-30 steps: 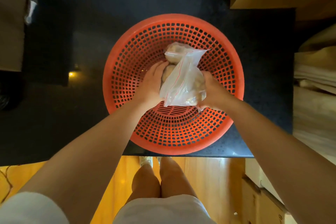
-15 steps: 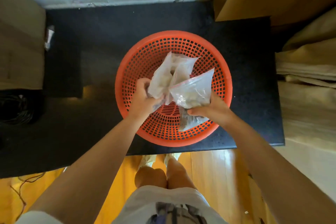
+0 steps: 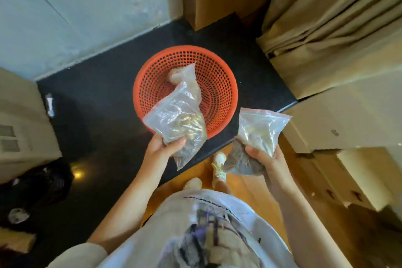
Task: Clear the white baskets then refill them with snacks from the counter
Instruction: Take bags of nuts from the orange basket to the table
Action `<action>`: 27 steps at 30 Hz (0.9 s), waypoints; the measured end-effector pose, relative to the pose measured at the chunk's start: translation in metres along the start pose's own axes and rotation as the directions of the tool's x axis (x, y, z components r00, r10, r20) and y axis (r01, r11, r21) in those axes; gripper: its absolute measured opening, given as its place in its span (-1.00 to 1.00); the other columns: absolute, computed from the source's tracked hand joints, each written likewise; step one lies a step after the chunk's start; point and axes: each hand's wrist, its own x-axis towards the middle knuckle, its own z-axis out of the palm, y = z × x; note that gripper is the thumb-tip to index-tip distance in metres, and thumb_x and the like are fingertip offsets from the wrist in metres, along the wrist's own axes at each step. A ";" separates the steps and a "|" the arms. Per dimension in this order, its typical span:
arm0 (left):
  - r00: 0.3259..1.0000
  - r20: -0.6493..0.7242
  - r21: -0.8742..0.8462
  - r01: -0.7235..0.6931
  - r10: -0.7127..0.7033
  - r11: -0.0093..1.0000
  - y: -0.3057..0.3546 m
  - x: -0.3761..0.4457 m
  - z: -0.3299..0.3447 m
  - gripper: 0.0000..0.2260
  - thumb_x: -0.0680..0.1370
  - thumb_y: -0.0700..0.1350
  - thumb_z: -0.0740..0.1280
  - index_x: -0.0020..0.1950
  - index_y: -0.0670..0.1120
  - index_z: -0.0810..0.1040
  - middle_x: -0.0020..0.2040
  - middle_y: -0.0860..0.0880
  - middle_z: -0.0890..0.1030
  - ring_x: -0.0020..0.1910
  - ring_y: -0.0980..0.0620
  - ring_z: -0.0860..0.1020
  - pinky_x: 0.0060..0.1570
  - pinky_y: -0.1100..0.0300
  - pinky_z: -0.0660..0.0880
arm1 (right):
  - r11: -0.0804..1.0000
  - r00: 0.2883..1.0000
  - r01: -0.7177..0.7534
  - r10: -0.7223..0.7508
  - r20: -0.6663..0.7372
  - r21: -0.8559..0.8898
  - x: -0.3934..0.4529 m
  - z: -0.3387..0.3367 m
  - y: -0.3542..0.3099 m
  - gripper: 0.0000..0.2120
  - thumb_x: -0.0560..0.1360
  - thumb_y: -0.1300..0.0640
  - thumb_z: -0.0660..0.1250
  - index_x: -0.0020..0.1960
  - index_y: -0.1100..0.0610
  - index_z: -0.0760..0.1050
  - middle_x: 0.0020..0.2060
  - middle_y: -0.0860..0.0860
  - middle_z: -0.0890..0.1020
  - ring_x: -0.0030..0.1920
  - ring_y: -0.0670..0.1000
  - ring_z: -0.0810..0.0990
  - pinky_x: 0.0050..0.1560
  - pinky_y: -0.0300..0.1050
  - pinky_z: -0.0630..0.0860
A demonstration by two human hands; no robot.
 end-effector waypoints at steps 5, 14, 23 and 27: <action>0.956 0.282 0.177 0.034 -0.083 0.984 -0.001 -0.030 0.005 -0.69 0.33 0.04 0.43 0.07 0.10 0.62 0.04 0.03 0.68 0.06 0.07 0.63 -0.02 0.23 0.54 | 0.974 0.957 0.078 -0.014 -0.288 0.211 -0.084 -0.009 0.033 -0.51 0.27 0.24 0.44 0.16 0.02 0.45 -0.06 -0.06 0.69 -0.06 -0.08 0.67 -0.20 -0.26 0.57; 0.754 0.556 0.287 0.219 -0.348 0.933 -0.031 -0.092 0.086 -0.69 0.44 -0.21 0.29 0.16 -0.03 0.53 0.04 0.01 0.68 0.07 0.04 0.62 0.01 0.21 0.55 | 0.837 0.840 0.292 0.005 -0.542 0.462 -0.249 -0.041 0.099 -0.40 0.32 0.01 0.40 0.35 -0.07 0.36 0.27 0.02 0.55 0.30 0.08 0.49 0.33 0.15 0.35; 0.411 0.668 0.681 0.000 -0.621 0.732 -0.116 -0.242 0.189 -0.46 0.24 0.10 0.43 0.12 -0.15 0.49 -0.08 -0.08 0.64 -0.07 -0.07 0.60 -0.01 0.06 0.51 | 0.743 0.425 0.499 0.240 -0.873 0.447 -0.441 -0.035 0.212 -0.40 0.24 0.17 0.51 0.23 -0.05 0.42 0.05 -0.06 0.67 0.06 -0.01 0.65 -0.12 -0.20 0.61; 0.278 0.690 0.723 -0.227 -0.668 0.652 -0.178 -0.349 0.208 -0.52 0.22 0.08 0.50 0.09 0.06 0.49 -0.05 0.08 0.69 -0.08 0.10 0.67 -0.21 0.32 0.55 | 0.668 0.174 0.626 0.384 -0.907 0.403 -0.536 -0.020 0.275 -0.59 0.24 0.15 0.42 0.05 -0.10 0.48 -0.10 -0.10 0.70 -0.10 -0.09 0.68 -0.28 -0.28 0.59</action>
